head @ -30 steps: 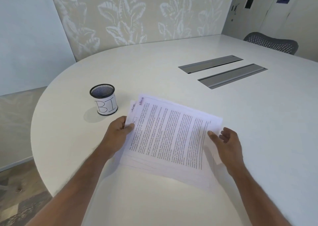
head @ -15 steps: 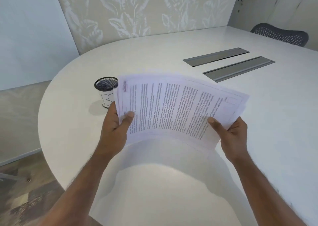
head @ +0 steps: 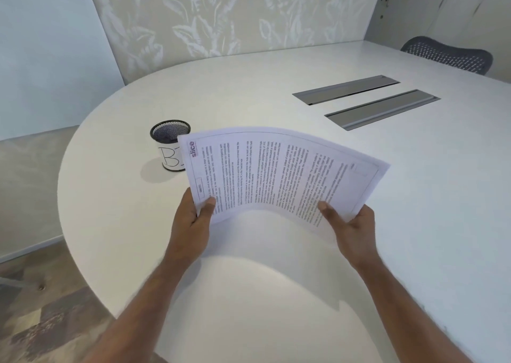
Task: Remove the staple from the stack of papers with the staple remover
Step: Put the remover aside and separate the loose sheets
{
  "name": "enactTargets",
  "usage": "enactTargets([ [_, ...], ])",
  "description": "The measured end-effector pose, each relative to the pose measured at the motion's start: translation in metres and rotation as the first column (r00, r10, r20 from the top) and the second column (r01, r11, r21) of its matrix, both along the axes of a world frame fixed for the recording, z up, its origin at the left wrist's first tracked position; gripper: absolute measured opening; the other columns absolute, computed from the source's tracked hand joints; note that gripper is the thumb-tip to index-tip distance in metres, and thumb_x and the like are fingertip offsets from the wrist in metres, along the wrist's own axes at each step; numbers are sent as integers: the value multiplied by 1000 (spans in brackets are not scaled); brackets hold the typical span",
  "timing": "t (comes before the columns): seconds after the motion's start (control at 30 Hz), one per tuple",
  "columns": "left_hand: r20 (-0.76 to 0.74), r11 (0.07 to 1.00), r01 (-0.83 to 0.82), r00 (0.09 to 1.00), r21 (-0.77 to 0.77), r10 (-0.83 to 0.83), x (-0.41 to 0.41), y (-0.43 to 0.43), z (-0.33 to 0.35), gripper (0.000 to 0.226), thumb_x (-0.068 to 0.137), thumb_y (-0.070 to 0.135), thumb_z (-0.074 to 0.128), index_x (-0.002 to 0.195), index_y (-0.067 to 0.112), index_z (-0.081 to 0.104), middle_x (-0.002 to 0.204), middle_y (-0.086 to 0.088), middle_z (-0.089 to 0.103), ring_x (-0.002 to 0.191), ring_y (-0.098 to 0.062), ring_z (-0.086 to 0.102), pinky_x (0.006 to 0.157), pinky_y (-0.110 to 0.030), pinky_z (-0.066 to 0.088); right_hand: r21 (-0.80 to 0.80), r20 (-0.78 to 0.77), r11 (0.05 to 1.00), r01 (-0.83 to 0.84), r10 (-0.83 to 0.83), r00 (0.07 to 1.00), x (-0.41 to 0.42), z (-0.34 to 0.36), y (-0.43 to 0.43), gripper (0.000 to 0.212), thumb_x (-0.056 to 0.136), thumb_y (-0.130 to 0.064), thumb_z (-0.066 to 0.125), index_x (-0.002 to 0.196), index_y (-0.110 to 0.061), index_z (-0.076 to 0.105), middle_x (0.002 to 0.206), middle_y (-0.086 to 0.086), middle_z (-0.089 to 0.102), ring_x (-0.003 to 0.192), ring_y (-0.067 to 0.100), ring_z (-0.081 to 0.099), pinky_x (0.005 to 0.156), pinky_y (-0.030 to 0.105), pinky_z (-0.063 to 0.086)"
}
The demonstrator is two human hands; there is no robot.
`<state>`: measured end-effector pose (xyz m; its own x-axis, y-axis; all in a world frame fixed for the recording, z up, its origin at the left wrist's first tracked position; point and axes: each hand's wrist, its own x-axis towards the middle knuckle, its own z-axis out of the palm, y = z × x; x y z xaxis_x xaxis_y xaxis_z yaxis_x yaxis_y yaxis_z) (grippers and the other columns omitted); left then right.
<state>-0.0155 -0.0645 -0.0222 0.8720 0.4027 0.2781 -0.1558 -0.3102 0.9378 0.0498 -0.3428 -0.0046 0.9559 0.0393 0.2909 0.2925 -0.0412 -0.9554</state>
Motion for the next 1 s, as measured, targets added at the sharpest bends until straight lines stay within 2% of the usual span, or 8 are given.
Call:
enactTargets([
  [0.2,-8,982,74,997,173,-74,1,18,44,30,96,25,50,125,25,58,114,28,70,107,13,63,90,-13,48,62,212,992,108,-118,970,17,45,-21,37,78,-28,76,109,-26,57,106,-1,70,94,10,68,81,31,54],
  [0.27,-11,947,126,992,295,-128,2,23,74,29,95,28,50,121,21,60,109,23,71,96,13,65,80,-12,50,-77,387,984,158,-116,915,25,77,-34,43,81,-32,74,116,-23,51,112,8,66,100,15,66,90,34,52],
  [0.43,73,800,132,974,586,-214,1,11,148,15,97,22,51,91,36,52,82,34,64,72,8,58,60,-7,39,-609,465,773,178,166,869,29,133,-25,61,81,-49,73,133,-25,49,117,-28,58,112,-19,49,92,-1,31],
  [0.53,151,761,93,958,642,-245,2,3,176,16,96,25,53,95,40,52,85,37,64,70,8,60,58,-7,41,-580,395,814,20,260,881,28,135,-11,23,90,-32,69,112,-36,62,98,-36,66,91,-16,60,76,2,41],
  [0.63,258,839,42,942,542,-213,4,11,184,14,93,27,64,91,39,57,82,38,67,72,9,62,63,-5,43,-434,318,893,-117,273,908,27,130,-12,21,92,-22,68,91,-43,72,93,-27,74,82,-5,68,71,14,53],
  [0.73,396,976,91,903,200,-166,9,18,183,20,86,21,73,94,35,62,74,27,72,68,5,63,64,-17,52,-252,254,944,-214,278,926,25,124,-14,21,90,-17,70,93,-37,77,95,-18,77,88,4,73,73,17,56],
  [0.83,477,963,248,862,-106,-170,14,9,178,27,84,20,71,110,22,62,86,19,78,80,-4,70,72,-25,57,-75,239,969,-234,246,939,23,115,-5,14,89,-17,71,96,-27,78,99,-12,78,93,10,74,77,21,56],
  [1.0,394,964,213,909,-157,-137,18,-25,133,21,95,13,62,113,22,69,101,19,81,99,-6,75,84,-25,59,92,189,971,-222,201,961,10,76,17,14,86,-23,72,99,-24,78,101,-11,78,94,9,73,76,21,56],
])
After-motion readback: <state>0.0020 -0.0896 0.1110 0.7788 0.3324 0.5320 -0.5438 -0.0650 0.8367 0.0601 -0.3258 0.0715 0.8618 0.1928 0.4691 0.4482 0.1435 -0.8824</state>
